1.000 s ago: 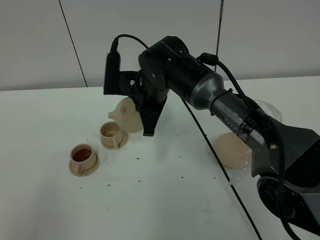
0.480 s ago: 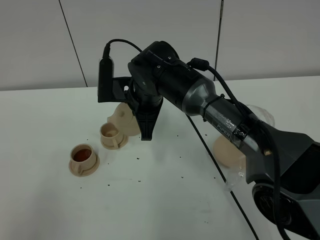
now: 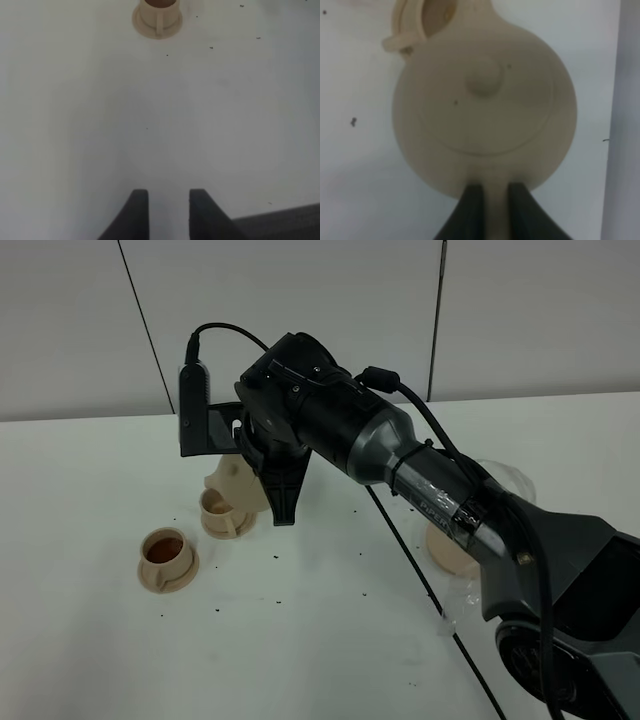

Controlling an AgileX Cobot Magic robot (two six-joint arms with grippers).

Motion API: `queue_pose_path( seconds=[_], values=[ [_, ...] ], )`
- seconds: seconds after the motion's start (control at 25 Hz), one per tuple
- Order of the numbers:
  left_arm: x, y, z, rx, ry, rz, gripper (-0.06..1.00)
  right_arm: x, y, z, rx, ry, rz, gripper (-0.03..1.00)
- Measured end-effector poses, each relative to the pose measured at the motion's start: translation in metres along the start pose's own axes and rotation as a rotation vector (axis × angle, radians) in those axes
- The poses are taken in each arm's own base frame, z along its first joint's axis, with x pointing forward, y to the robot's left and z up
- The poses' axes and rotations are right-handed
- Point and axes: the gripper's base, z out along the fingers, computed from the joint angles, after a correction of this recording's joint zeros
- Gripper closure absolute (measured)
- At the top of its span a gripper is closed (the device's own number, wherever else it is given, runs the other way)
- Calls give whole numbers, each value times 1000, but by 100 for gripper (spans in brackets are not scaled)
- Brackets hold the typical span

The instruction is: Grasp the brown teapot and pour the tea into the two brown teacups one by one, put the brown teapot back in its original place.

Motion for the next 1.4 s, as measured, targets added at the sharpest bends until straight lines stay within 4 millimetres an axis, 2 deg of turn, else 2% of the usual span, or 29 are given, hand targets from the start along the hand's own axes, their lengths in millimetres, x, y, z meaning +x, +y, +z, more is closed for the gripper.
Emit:
queue_pose_path(
  seconds=[1.4],
  values=[
    [0, 0, 0, 0, 0, 0, 68, 1, -5, 0, 80, 44, -18, 87]
  ],
)
